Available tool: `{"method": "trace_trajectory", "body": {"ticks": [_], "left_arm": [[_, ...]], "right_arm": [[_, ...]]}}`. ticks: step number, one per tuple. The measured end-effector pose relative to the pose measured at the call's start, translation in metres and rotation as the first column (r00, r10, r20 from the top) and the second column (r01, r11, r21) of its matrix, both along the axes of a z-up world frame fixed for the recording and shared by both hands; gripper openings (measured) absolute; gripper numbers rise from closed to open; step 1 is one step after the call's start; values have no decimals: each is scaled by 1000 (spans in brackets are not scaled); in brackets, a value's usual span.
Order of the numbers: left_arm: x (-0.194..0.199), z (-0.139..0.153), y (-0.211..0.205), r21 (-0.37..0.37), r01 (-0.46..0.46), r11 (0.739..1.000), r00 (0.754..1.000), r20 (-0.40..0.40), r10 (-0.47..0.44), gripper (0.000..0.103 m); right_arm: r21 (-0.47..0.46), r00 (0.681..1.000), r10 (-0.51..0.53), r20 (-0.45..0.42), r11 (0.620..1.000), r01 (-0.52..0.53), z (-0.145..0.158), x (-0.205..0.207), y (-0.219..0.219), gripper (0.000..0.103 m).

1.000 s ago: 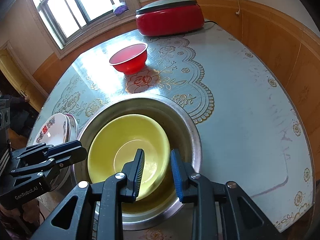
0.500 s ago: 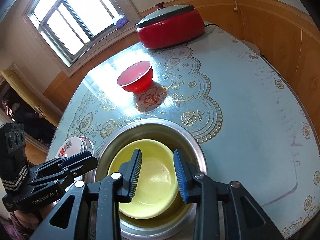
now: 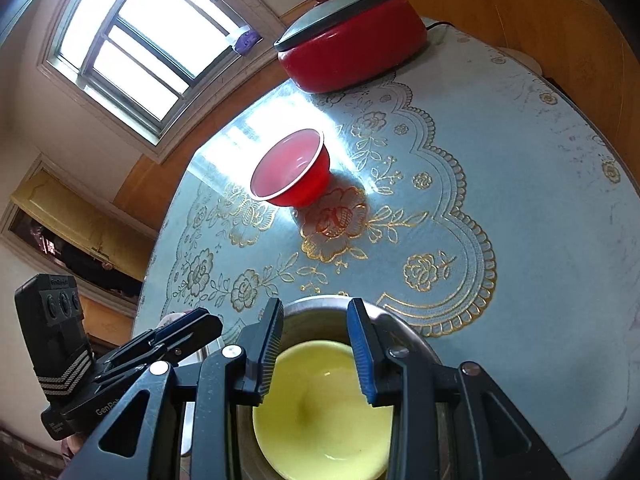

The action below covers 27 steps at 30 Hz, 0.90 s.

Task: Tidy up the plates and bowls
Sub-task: 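Grasp the red-and-white plastic bowl rim with the left gripper and lift it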

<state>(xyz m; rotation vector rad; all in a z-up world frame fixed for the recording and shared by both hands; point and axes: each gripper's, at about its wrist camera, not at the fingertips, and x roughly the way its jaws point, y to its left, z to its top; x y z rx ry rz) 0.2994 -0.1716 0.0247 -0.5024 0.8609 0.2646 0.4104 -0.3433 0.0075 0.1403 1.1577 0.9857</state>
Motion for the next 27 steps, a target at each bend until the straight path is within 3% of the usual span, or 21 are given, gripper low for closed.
{"method": "trace_trajectory", "body": {"ticks": [9,19,27], "left_arm": [[32,4,29,15,-54,998,999,10,54,36],[78,-4,74,2,-111,994,994,-8,111,34],[109,-18,93,-11,-98,995,995,-30,97,34]], "right_arm": [[82,1000,8,-26,997,-6,6,41,43,33],[74,997,-31,-74,997,36,-11,84,97,33],[42,994,-57,-90,997,61,-24,105,123,33]]}}
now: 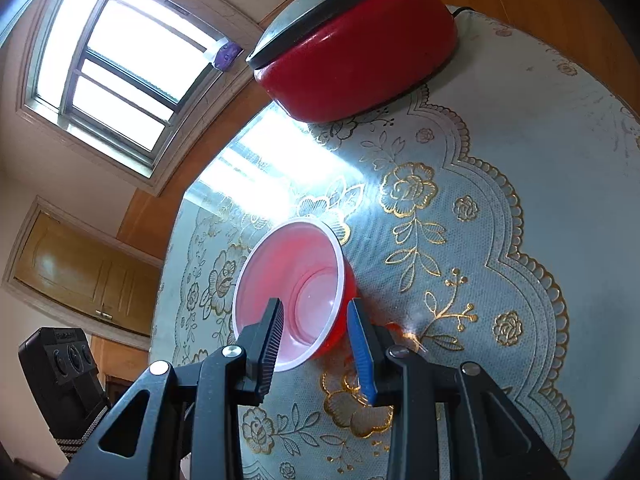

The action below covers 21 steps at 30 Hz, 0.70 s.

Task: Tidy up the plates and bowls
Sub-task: 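Grasp the red-and-white plastic bowl rim with the left gripper and lift it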

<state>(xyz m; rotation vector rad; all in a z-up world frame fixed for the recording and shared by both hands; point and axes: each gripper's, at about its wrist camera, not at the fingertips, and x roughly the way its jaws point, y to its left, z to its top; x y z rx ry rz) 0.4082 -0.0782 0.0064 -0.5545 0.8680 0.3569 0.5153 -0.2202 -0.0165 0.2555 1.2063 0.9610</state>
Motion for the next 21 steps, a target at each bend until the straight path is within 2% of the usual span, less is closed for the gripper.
{"method": "trace_trajectory", "body": {"ticks": [3,5,6,10,21], "left_arm": [[9,-5,6,-17,16,1000,1000,2,-16,33],[14,-9,8,-22,28,999,1000,4,-28,30],[15,-10,10,-24,26,999,1000,7,-26,28],[16,-10,11,-18,35,999,999,12,-35,22],[-2,9,-16,26,93,995,994,60,-94,22]], "right_arm": [[-38,1000,4,21,999,-3,-4,3,10,33],[-66,999,8,35,998,-6,-7,3,15,28],[-86,999,7,47,996,-3,-8,2,17,22],[-98,999,12,53,995,-7,-10,1,12,15],[-83,996,12,84,997,-5,5,-15,-7,13]]}}
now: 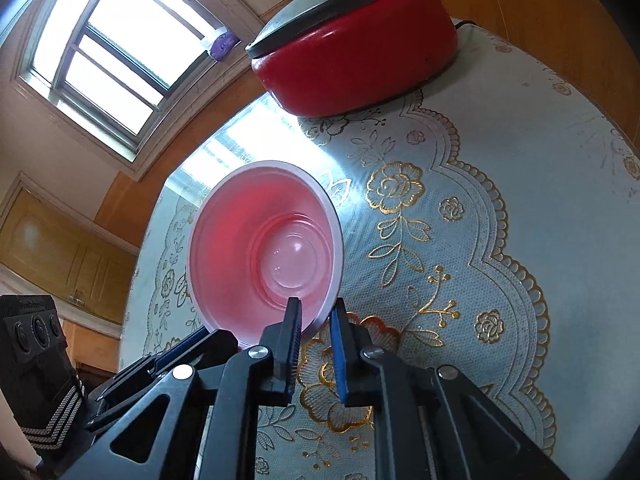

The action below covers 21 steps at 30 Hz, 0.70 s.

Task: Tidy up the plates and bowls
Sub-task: 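Grasp the red-and-white plastic bowl rim with the left gripper and lift it, then lower the red-and-white bowl into the yellow bowl inside the steel basin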

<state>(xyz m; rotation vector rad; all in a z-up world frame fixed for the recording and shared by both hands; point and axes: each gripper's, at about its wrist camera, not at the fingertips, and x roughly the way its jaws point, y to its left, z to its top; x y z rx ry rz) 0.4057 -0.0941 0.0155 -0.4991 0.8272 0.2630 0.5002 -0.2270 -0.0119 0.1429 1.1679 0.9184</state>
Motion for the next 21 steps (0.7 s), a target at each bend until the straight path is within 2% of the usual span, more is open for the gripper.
{"method": "trace_trajectory", "body": {"ticks": [12,21], "left_arm": [[-39,18,-50,23,87,996,995,45,-88,22],[-73,32,-86,22,170,985,982,84,-171,22]], "right_arm": [[27,998,-13,54,1000,11,23,-38,-52,13],[65,996,-37,83,997,32,38,-73,-98,13]]}}
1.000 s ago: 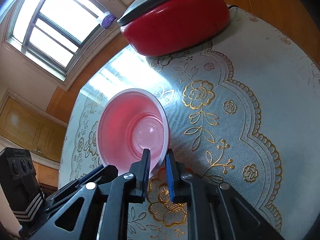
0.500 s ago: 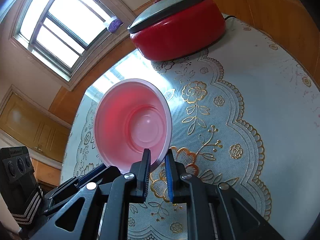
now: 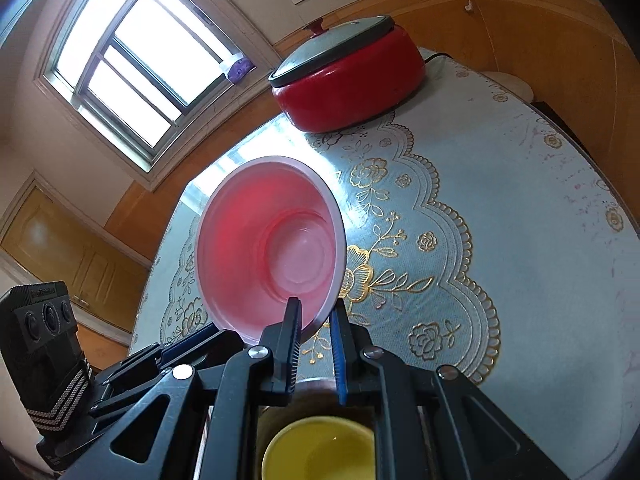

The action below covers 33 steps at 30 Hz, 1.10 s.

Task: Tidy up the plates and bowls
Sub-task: 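Lower the red-and-white bowl into the yellow bowl inside the steel basin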

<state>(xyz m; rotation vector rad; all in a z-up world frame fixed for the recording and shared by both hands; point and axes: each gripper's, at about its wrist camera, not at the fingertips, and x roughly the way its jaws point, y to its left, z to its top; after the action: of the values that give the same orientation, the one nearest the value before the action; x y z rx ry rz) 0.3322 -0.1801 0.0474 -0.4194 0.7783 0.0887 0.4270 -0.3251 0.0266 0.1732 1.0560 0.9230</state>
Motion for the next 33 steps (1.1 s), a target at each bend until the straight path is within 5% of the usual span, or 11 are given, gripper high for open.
{"method": "trace_trajectory", "body": {"ticks": [19,24,33], "left_arm": [[-47,-6,-22,-33,54,998,999,7,-54,22],[-54,-11,-34,-20,93,995,996,-11,-93,13],[-76,-14,-44,-71,137,988,990,-28,-139,12]], "right_arm": [[-6,1000,27,0,1000,-27,-6,-72,-62,13],[-21,1000,19,-7,1000,-20,-9,-80,-75,13],[-22,997,73,-32,997,-74,-13,-100,-89,15]]}}
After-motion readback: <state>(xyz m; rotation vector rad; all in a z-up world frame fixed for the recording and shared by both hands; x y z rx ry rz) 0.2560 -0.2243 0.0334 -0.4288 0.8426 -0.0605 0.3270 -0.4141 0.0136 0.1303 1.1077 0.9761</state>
